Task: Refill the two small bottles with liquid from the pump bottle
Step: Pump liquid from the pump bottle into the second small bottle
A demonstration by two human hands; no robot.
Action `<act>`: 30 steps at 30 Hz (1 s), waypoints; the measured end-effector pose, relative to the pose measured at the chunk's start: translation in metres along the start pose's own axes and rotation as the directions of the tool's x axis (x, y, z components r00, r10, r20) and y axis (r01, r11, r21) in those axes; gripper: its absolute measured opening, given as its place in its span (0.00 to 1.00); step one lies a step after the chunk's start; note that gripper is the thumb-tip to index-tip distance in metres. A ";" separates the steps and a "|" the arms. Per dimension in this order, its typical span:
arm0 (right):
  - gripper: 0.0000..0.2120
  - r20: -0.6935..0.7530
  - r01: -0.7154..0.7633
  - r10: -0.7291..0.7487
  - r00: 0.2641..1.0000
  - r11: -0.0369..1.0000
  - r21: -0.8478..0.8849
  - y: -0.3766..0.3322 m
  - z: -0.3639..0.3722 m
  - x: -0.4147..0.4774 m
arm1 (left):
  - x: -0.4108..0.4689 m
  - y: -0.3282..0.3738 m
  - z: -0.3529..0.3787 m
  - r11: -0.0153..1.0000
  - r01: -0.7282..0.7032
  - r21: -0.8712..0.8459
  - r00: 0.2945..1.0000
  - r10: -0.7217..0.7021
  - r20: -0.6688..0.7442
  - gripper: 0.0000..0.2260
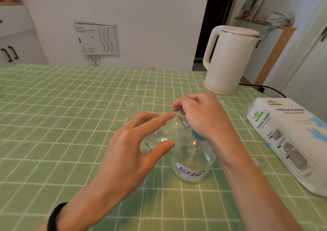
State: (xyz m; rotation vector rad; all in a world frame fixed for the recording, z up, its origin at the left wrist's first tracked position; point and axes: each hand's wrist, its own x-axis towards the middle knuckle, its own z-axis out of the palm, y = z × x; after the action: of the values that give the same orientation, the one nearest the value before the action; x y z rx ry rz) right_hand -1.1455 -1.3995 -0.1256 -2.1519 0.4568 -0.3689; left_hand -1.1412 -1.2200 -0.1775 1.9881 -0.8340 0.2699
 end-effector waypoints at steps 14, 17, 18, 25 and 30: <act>0.16 -0.001 -0.029 0.029 1.000 0.999 0.014 -0.004 0.000 0.000 | 0.001 -0.002 -0.001 1.000 0.008 0.001 1.000 -0.009 0.003 0.24; 0.17 -0.007 -0.002 0.002 1.000 1.000 -0.005 -0.004 0.000 -0.003 | 0.000 0.000 0.000 1.000 0.001 0.003 1.000 -0.001 -0.003 0.23; 0.18 -0.013 0.008 -0.008 1.000 1.000 -0.009 -0.005 -0.001 -0.003 | 0.000 0.000 0.000 1.000 -0.001 0.003 1.000 0.001 -0.005 0.23; 0.17 -0.038 0.060 -0.060 0.997 0.998 0.002 -0.007 -0.001 -0.003 | 0.001 0.001 -0.002 1.000 -0.003 0.005 1.000 0.003 -0.021 0.22; 0.15 0.007 -0.006 0.005 1.000 0.999 0.040 0.000 0.000 0.003 | 0.001 -0.001 -0.001 1.000 0.003 0.010 1.000 -0.003 0.001 0.23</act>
State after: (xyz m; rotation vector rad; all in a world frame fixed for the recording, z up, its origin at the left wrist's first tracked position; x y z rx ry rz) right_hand -1.1428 -1.4007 -0.1250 -2.1123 0.4475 -0.3642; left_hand -1.1394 -1.2193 -0.1770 1.9988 -0.8315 0.2723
